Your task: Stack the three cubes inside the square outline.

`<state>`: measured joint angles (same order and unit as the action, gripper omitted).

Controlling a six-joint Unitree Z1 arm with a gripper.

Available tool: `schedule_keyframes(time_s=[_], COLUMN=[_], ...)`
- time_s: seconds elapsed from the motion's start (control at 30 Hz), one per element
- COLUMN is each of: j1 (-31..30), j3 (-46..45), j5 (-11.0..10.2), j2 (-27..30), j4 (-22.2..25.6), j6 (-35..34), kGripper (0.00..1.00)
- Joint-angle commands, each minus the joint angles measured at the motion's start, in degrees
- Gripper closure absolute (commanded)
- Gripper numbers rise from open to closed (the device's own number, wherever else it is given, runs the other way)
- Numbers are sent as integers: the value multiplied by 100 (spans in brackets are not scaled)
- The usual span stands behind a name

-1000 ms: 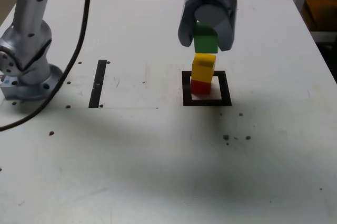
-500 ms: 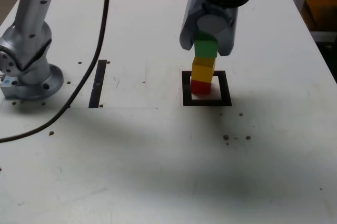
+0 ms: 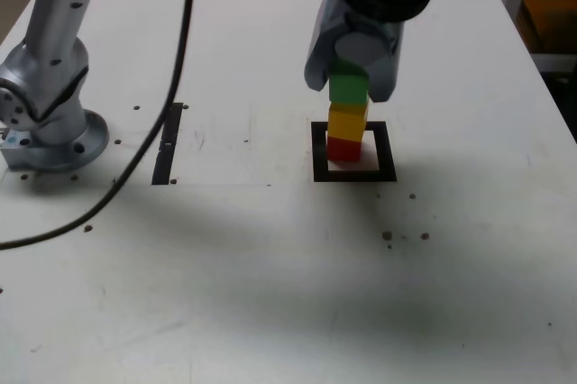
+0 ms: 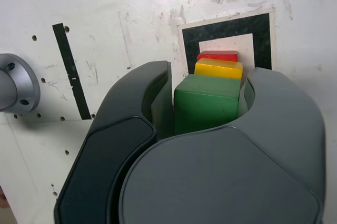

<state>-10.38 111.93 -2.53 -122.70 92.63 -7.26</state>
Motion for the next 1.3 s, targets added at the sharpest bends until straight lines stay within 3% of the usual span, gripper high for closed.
schedule_keyframes(time_s=[0.0, 0.4, 0.8, 1.1, 1.27], j1=[-8, -8, -8, -8, -8], j3=[43, 145, -17, -38, -33], j5=[11, -53, -134, -117, -105], j2=[-55, -250, -78, -78, -88], j4=[112, 115, 123, 123, 123], j6=[14, 84, 93, 111, 111], kGripper=[90, 77, 74, 66, 55])
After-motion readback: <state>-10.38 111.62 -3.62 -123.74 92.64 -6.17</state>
